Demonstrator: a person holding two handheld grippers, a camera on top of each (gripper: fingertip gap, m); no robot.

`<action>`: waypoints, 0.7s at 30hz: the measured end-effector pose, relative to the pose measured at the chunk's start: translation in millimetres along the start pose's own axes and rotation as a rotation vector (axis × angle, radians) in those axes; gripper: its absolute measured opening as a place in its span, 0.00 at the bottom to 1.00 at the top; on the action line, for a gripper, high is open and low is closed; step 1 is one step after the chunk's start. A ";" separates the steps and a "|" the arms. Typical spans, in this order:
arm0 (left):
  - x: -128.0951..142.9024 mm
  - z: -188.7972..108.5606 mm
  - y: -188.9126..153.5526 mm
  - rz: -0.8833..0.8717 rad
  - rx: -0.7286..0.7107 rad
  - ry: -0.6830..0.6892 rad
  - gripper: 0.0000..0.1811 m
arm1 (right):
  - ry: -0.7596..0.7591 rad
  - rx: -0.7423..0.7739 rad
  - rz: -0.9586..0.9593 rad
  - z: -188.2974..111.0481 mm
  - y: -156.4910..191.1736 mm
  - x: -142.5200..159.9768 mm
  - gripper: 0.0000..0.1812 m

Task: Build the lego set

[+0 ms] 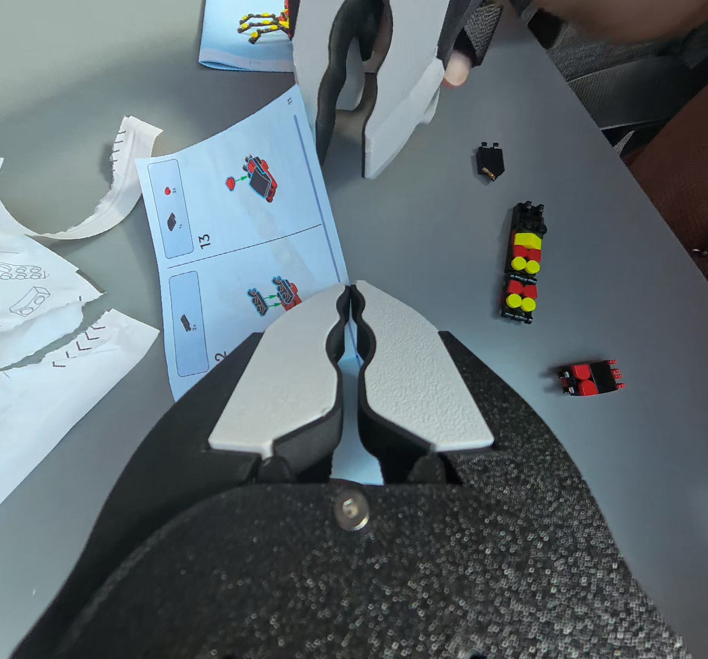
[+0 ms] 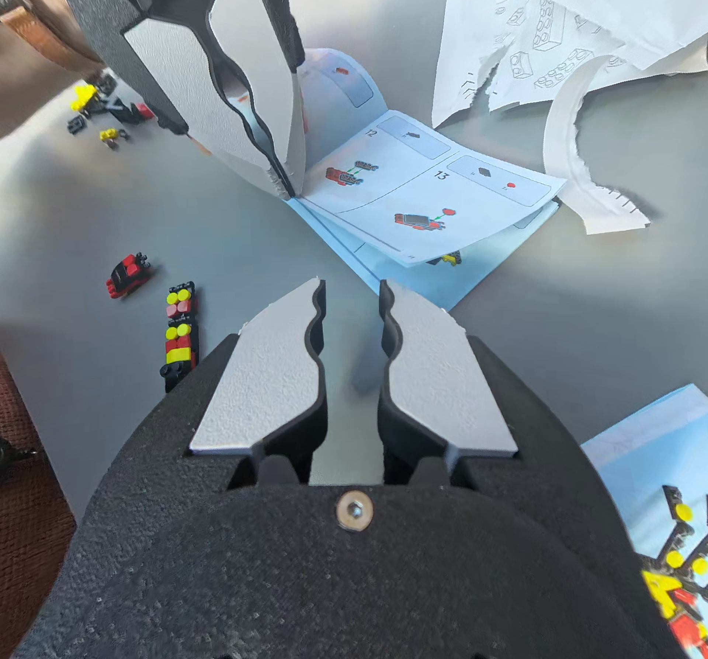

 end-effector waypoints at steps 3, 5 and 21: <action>0.4 0.5 0.1 -0.015 -0.003 -0.029 0.00 | -0.098 -0.141 0.186 -3.0 -1.9 -12.5 0.18; -1.1 0.4 -0.3 -0.018 -0.007 -0.051 0.00 | -0.161 -0.193 0.266 -7.1 -6.6 -17.7 0.18; -0.2 -0.5 -2.3 -0.045 0.006 -0.128 0.00 | -0.241 -0.190 0.179 -21.0 -8.0 -27.0 0.06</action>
Point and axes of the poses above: each gripper's, where its closed fingertips meet, z out along the fingers, x out of its underside, y = z × x across the jaws, the point moved 3 cm from there along -z, back along the fingers, and after that the axes turned 7 degrees about z, right-handed, at the moved point
